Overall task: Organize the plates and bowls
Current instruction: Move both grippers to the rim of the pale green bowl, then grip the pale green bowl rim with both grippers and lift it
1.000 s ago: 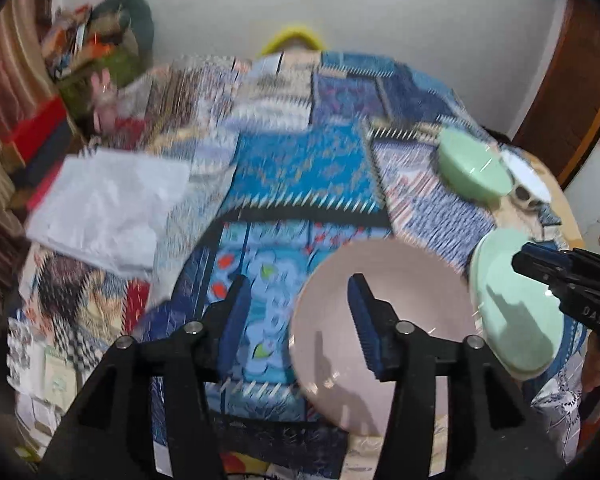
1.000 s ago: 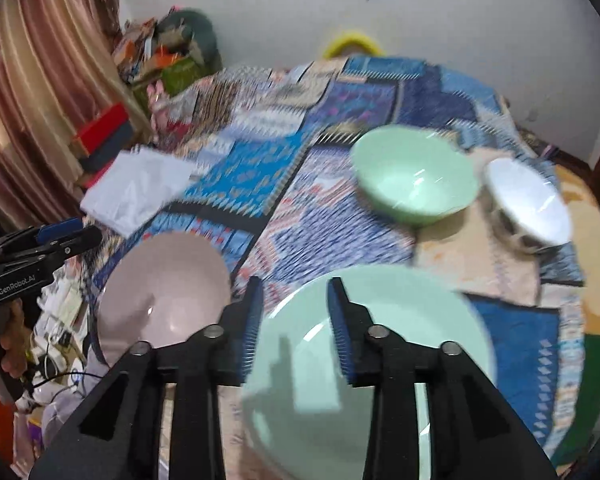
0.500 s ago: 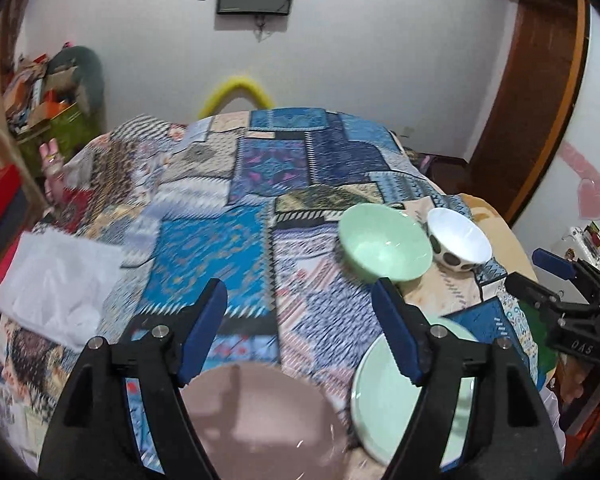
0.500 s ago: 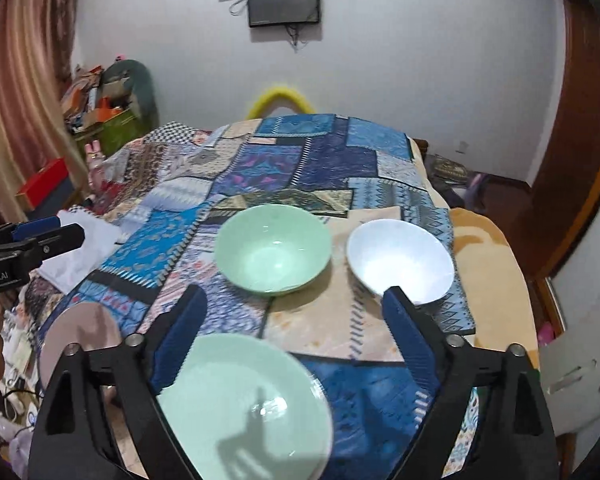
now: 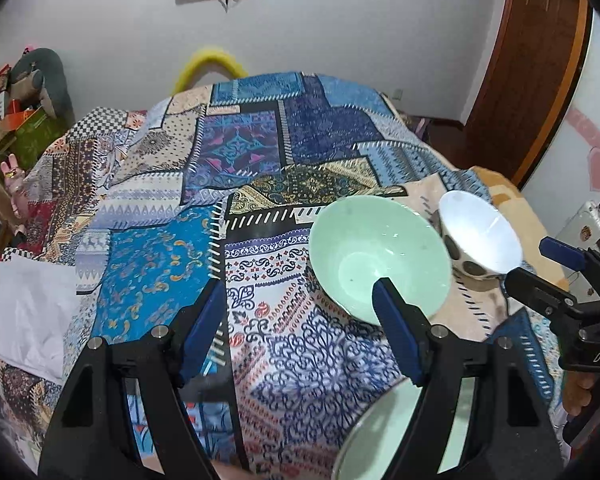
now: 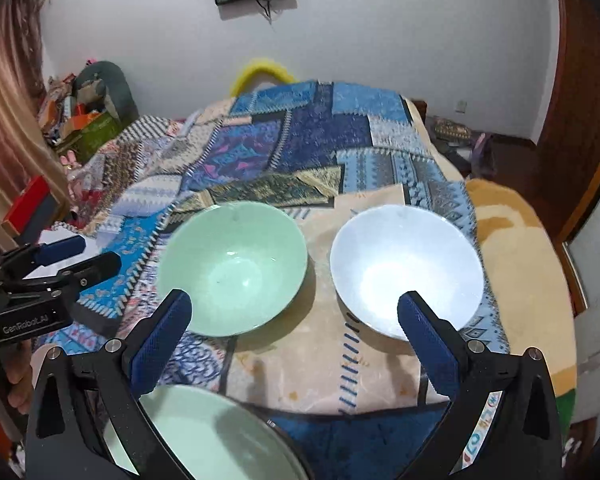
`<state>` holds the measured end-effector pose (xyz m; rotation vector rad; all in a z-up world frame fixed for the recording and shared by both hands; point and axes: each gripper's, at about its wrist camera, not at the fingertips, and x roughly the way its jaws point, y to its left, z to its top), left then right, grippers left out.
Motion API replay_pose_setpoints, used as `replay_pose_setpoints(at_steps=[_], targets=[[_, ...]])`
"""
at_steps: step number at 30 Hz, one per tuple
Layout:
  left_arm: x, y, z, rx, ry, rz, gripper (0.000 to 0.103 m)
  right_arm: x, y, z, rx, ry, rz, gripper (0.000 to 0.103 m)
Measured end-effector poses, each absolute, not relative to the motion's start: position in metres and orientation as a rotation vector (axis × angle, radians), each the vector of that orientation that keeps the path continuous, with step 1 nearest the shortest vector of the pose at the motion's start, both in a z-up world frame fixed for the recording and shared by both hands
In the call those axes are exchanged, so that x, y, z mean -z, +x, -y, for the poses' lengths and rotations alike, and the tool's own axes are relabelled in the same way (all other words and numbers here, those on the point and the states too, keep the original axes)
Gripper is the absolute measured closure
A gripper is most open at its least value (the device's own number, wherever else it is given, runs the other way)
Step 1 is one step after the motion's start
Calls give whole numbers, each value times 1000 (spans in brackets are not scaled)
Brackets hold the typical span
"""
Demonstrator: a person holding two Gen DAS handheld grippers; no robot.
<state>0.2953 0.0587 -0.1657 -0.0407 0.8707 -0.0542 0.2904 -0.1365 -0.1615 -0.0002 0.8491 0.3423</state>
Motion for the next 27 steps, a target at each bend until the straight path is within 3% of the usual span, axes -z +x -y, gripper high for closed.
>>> replay_pose_setpoints(at_steps=[7,9,14,18,22,27], targets=[[193,327,-58,65,-35,-926,28,182,310,136,-375,74,-915,6],[199,334,-58,66,-40,-942,28,185,313,133,-393,64,-928,17],[212,350,-60,81,-62,-973,30,195,325,129,-382,46,-959,33],[219,359,-60,95,-68,-993,45,194,328,131,-356,42,-954,49],[225,362,-59,98,-69,-1010,56,185,316,140,-381,73,-930,52],[226,359,-61,105,-85,-1015,61,180,306,136,-417,38,-909,63]])
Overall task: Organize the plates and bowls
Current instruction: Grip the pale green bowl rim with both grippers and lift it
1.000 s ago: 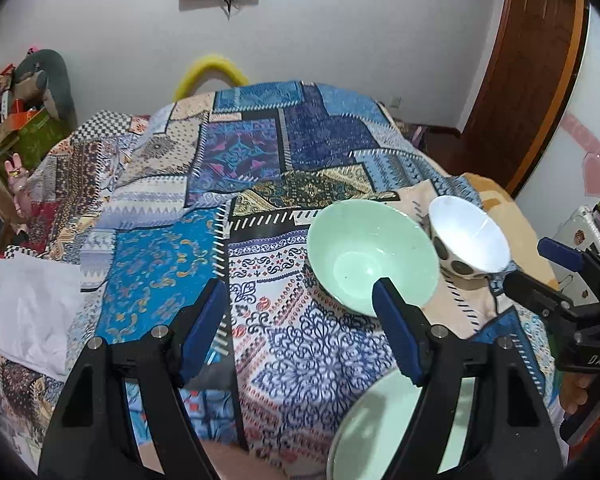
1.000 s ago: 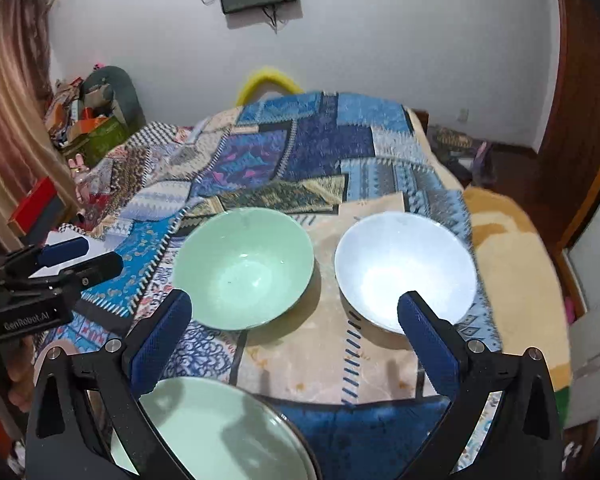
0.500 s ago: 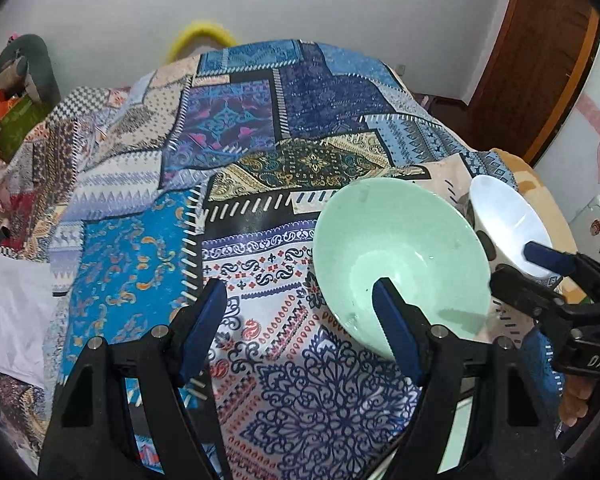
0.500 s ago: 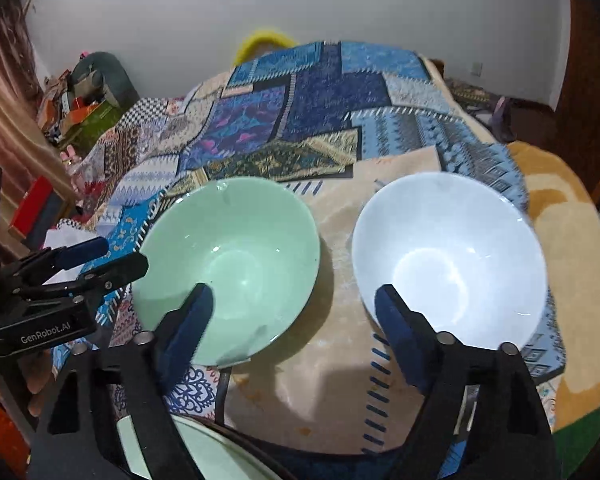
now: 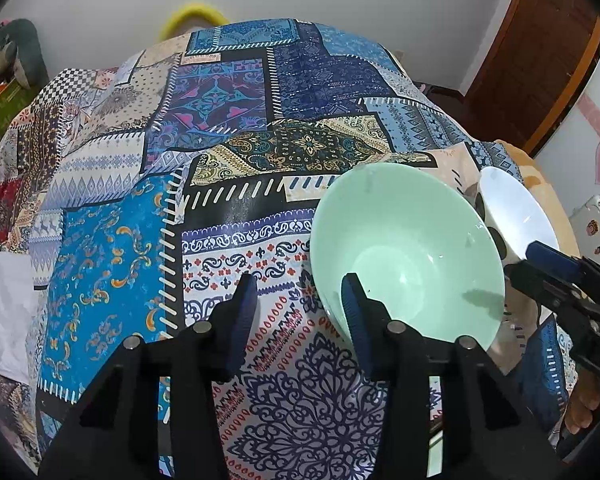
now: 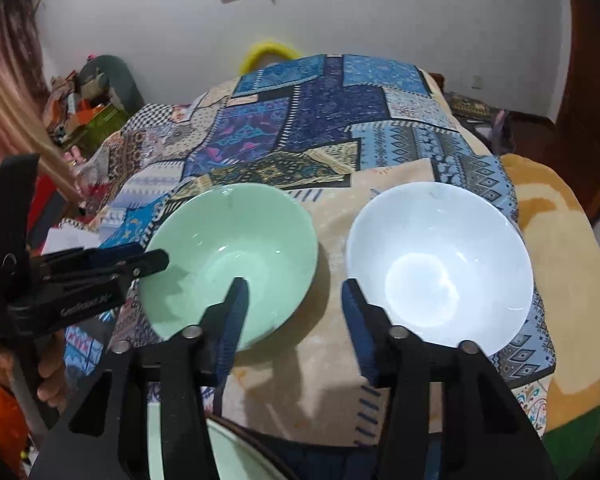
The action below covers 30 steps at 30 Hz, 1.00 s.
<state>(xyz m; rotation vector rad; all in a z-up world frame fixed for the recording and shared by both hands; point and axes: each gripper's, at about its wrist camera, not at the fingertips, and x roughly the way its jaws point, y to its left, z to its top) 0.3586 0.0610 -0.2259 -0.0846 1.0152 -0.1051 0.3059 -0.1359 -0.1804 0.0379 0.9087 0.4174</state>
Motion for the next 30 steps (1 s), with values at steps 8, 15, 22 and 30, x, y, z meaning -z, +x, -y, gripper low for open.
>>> replay_pose_setpoints(at_steps=[8,15,22,30], targets=[[223,355,-58,116,-64,-1010,67,201,329,121,-410,51,-989,74],[229,365,-53,154,-58,-1045,78,217,343,110,-402,44,-1038,76],[237,372,-45,180,-50,-1067,89,218,342,107,-379,-9,-1019,81],[232,362,-43,175,-37,-1053,89,205,329,110,-386,-22,-992,87]])
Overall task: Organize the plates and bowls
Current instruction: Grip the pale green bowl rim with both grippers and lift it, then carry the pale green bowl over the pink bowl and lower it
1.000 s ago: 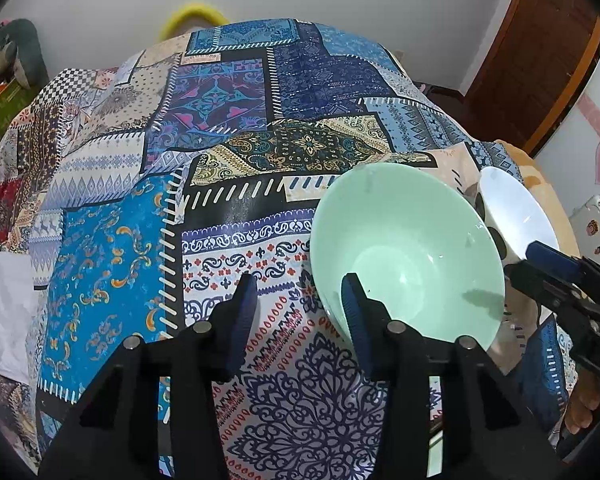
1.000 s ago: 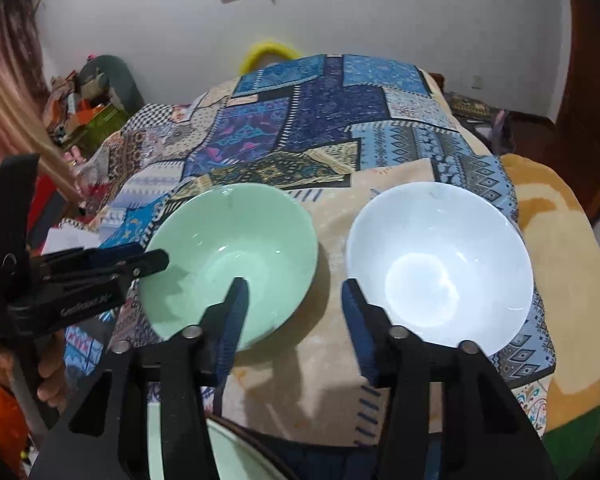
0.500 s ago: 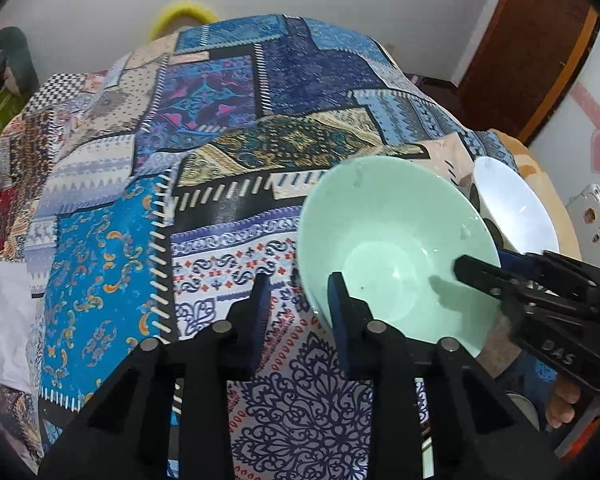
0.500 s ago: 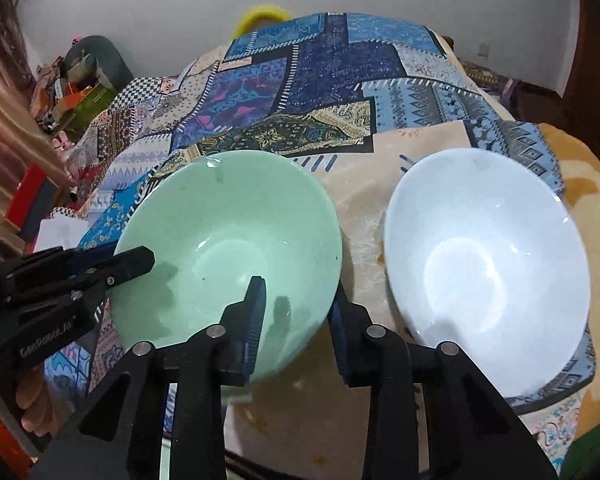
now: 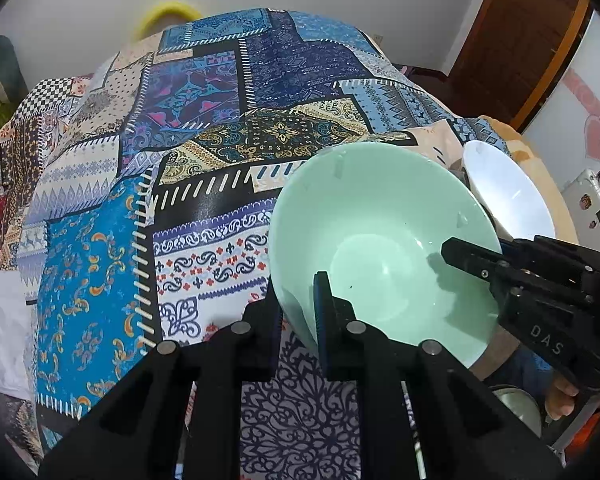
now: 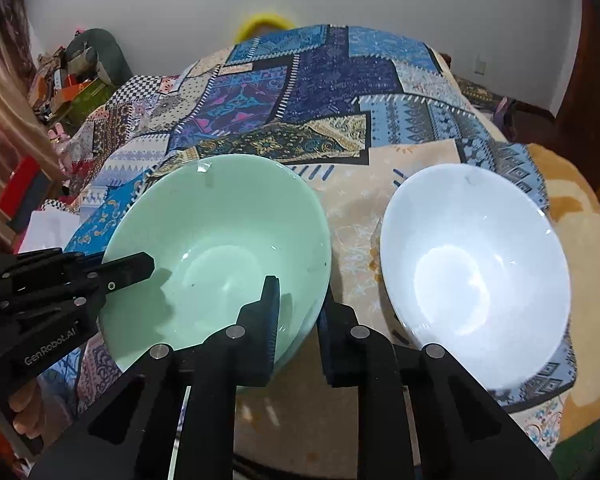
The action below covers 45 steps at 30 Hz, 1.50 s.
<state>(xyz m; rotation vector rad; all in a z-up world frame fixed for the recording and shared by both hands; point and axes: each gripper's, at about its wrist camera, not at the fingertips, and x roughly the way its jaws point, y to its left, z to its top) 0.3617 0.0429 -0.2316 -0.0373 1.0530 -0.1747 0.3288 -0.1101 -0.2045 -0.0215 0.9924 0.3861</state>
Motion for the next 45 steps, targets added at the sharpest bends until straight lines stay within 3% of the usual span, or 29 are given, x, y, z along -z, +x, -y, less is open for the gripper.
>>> replay_pose_setpoints(at_steps=[20,45], targets=[[156,269,-51,142,-72,-928,89,137,257,104,-439,-17,-874,87],[107,139,-112,28,-108,-831,89,120,178,43,-563,-37,-839,87]])
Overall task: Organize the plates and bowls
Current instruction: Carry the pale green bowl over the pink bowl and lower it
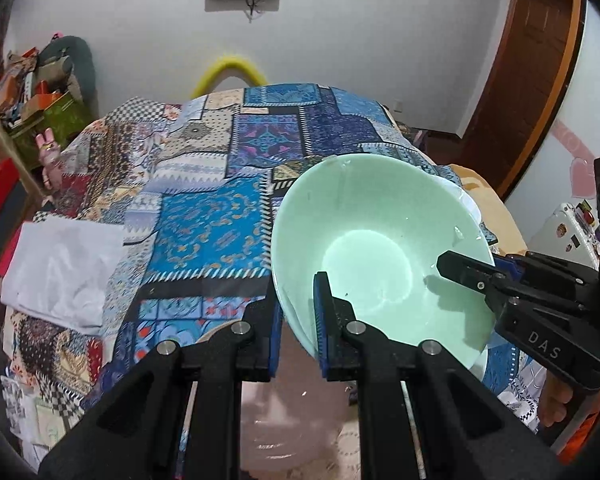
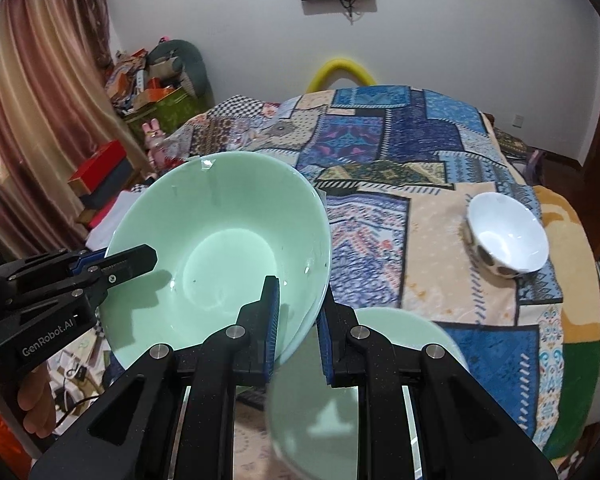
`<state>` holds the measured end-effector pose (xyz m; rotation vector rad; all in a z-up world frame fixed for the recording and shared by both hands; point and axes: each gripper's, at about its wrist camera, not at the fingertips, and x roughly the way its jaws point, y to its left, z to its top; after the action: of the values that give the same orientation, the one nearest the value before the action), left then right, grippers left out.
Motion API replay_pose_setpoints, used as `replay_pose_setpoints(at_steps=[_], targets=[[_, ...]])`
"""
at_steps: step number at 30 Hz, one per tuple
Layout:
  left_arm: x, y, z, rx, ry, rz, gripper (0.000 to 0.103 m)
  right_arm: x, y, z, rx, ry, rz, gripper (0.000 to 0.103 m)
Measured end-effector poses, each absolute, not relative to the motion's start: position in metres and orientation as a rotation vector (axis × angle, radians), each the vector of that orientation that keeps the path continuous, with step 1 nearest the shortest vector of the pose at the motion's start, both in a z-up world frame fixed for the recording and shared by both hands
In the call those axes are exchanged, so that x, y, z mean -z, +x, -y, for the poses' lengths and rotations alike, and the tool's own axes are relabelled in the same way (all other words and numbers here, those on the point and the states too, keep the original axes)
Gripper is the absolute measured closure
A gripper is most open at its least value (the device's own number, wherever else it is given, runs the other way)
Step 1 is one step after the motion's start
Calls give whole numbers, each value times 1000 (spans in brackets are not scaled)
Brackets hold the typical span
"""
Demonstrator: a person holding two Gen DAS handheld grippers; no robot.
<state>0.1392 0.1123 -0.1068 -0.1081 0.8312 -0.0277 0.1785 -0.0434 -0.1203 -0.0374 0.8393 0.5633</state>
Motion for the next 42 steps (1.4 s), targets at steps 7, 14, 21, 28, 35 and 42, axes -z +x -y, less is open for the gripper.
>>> replay_pose_setpoints(at_steps=[7,14,21,28,35,42], targets=[[110,114,-137,-13,-136,-831,89,128,162,20,-599,-54,-849,87],[126,98,-158,-46,-169,-859,89,141,152,0,-624,-57,-878,87],[148,88,-175,-64,-207,-896,89,157,148,-13,-639,-63,-924,87],[167,84,-186,-73,-225,-930,89,176,145,-24,-649,-64,-974,87],[186,85,-193,-77,-234,-971,89,195,143,-30,-652,-71,-1031,87],[202,86,-195,-75,-236,-1010,89,208,139,-32,-657,-81,-1068,87]])
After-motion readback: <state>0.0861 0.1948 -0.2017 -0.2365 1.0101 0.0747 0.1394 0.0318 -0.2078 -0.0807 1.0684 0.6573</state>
